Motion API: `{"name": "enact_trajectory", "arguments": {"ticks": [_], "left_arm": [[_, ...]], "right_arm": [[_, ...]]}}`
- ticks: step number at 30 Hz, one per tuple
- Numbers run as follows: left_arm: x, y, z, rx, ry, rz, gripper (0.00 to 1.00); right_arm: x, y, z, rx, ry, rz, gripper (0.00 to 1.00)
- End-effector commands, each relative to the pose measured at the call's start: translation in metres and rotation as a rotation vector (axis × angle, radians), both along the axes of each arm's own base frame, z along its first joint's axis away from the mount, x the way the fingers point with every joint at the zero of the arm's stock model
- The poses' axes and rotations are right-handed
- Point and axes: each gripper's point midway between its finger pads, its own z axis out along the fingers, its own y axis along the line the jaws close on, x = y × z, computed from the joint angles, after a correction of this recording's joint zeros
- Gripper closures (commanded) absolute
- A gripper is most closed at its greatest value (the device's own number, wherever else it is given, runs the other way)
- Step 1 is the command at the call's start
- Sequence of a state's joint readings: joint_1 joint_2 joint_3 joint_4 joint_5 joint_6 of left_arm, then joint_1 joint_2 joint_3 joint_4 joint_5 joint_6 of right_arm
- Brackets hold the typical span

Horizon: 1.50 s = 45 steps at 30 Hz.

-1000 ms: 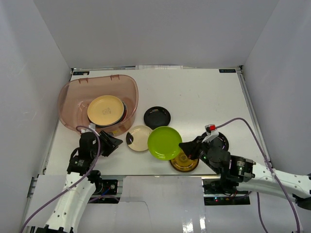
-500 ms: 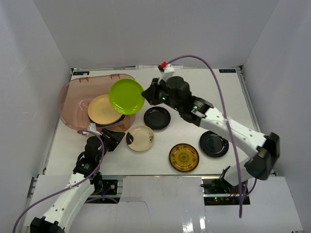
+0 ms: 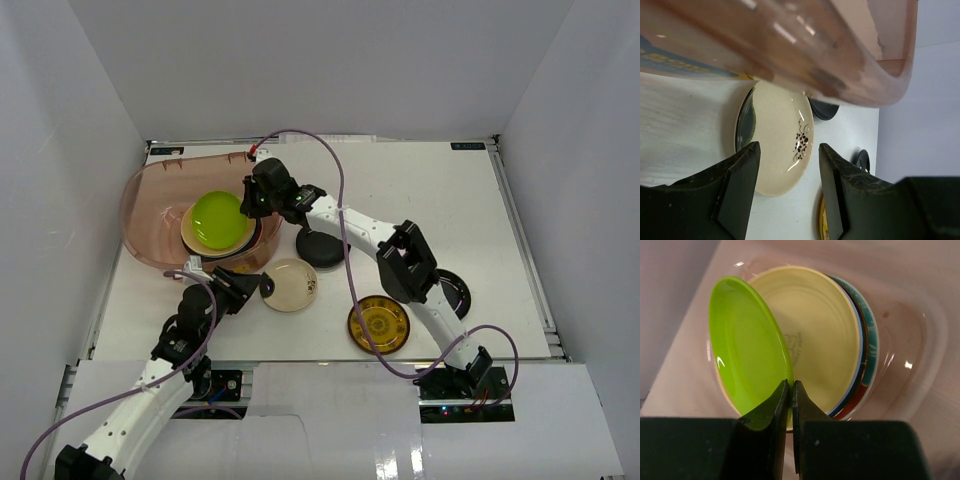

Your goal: Place the plates into the plastic bin on the countertop

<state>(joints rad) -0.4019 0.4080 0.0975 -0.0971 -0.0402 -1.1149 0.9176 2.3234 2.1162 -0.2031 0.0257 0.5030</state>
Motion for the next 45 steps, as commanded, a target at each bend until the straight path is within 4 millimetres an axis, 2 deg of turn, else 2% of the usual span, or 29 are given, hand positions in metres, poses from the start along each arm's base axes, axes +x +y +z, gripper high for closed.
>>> {"name": "enact_trajectory", "arguments": {"ticks": [1, 3, 4, 5, 7, 8, 13, 15, 16, 17, 18, 19, 21, 22, 23, 24, 25, 26, 28, 29, 32, 33, 35, 36, 38, 39, 41, 42, 45], "left_arm": [[-0.045, 0.012, -0.087, 0.073, 0.293, -0.009, 0.39], [-0.049, 0.014, -0.090, 0.093, 0.318, -0.011, 0.39], [-0.049, 0.015, -0.087, 0.105, 0.323, -0.007, 0.39], [-0.050, 0.018, -0.084, 0.128, 0.332, -0.007, 0.38], [-0.048, 0.021, -0.078, 0.155, 0.336, -0.001, 0.36], [-0.044, 0.019, -0.063, 0.157, 0.313, -0.009, 0.36], [-0.035, 0.006, -0.013, 0.138, 0.182, -0.081, 0.34], [-0.033, -0.002, 0.014, 0.114, 0.126, -0.126, 0.34], [-0.033, -0.005, 0.023, 0.131, 0.090, -0.160, 0.33], [-0.035, -0.010, 0.034, 0.132, 0.059, -0.199, 0.33], [-0.036, -0.013, 0.043, 0.141, 0.029, -0.231, 0.33], [-0.035, -0.016, 0.064, 0.170, -0.045, -0.276, 0.32], [-0.042, -0.026, 0.085, 0.190, -0.120, -0.370, 0.30], [-0.043, -0.027, 0.108, 0.224, -0.200, -0.403, 0.29], [-0.047, -0.029, 0.119, 0.231, -0.233, -0.435, 0.28], [-0.049, -0.030, 0.130, 0.244, -0.272, -0.454, 0.26], [-0.051, -0.029, 0.153, 0.277, -0.350, -0.468, 0.25], [-0.052, -0.028, 0.164, 0.293, -0.384, -0.473, 0.23], [-0.050, -0.024, 0.180, 0.333, -0.430, -0.460, 0.17], [-0.049, -0.022, 0.195, 0.365, -0.478, -0.455, 0.16], [-0.044, -0.018, 0.208, 0.411, -0.514, -0.442, 0.12], [-0.042, -0.017, 0.208, 0.436, -0.522, -0.438, 0.10], [-0.035, -0.012, 0.203, 0.467, -0.511, -0.409, 0.09], [-0.034, -0.010, 0.200, 0.482, -0.508, -0.405, 0.07], [-0.030, -0.006, 0.194, 0.498, -0.499, -0.379, 0.04], [-0.029, -0.005, 0.188, 0.506, -0.488, -0.375, 0.04], [-0.027, -0.001, 0.184, 0.513, -0.487, -0.348, 0.02], [-0.026, 0.000, 0.177, 0.521, -0.473, -0.346, 0.02], [-0.022, 0.006, 0.162, 0.546, -0.451, -0.322, 0.02]], "right_arm": [[0.022, 0.004, 0.032, 0.090, -0.021, -0.048, 0.92], [0.025, 0.004, 0.021, 0.084, -0.001, -0.068, 0.89], [0.027, 0.005, 0.016, 0.082, 0.003, -0.072, 0.82], [0.025, 0.006, 0.013, 0.086, 0.013, -0.065, 0.61], [0.022, 0.007, 0.029, 0.118, -0.005, -0.058, 0.44], [0.020, 0.007, 0.036, 0.125, -0.016, -0.048, 0.36], [0.001, -0.020, 0.107, 0.177, -0.119, -0.021, 0.32], [-0.011, -0.038, 0.117, 0.168, -0.148, -0.017, 0.34], [-0.028, -0.063, 0.112, 0.146, -0.140, -0.024, 0.36], [-0.034, -0.074, 0.120, 0.173, -0.173, -0.033, 0.45], [-0.041, -0.087, 0.115, 0.167, -0.177, -0.044, 0.49], [-0.062, -0.117, 0.097, 0.136, -0.160, -0.057, 0.55], [-0.079, -0.144, 0.084, 0.135, -0.162, -0.081, 0.72], [-0.099, -0.170, 0.058, 0.116, -0.115, -0.097, 0.76], [-0.107, -0.183, 0.047, 0.108, -0.103, -0.119, 0.83], [-0.118, -0.196, 0.054, 0.150, -0.109, -0.129, 0.84], [-0.134, -0.212, 0.010, 0.115, -0.024, -0.149, 0.84], [-0.141, -0.220, 0.000, 0.122, 0.000, -0.158, 0.81], [-0.152, -0.231, -0.009, 0.163, 0.026, -0.178, 0.67], [-0.161, -0.240, -0.033, 0.156, 0.088, -0.203, 0.54], [-0.171, -0.237, -0.046, 0.218, 0.157, -0.203, 0.43], [-0.174, -0.237, -0.063, 0.199, 0.197, -0.207, 0.42], [-0.176, -0.226, -0.067, 0.244, 0.247, -0.191, 0.42], [-0.176, -0.224, -0.084, 0.223, 0.284, -0.200, 0.42], [-0.173, -0.214, -0.086, 0.258, 0.303, -0.196, 0.42], [-0.172, -0.211, -0.100, 0.250, 0.341, -0.214, 0.42], [-0.170, -0.196, -0.096, 0.305, 0.362, -0.186, 0.43], [-0.170, -0.193, -0.109, 0.288, 0.390, -0.193, 0.43], [-0.161, -0.180, -0.120, 0.292, 0.425, -0.218, 0.46]]}}
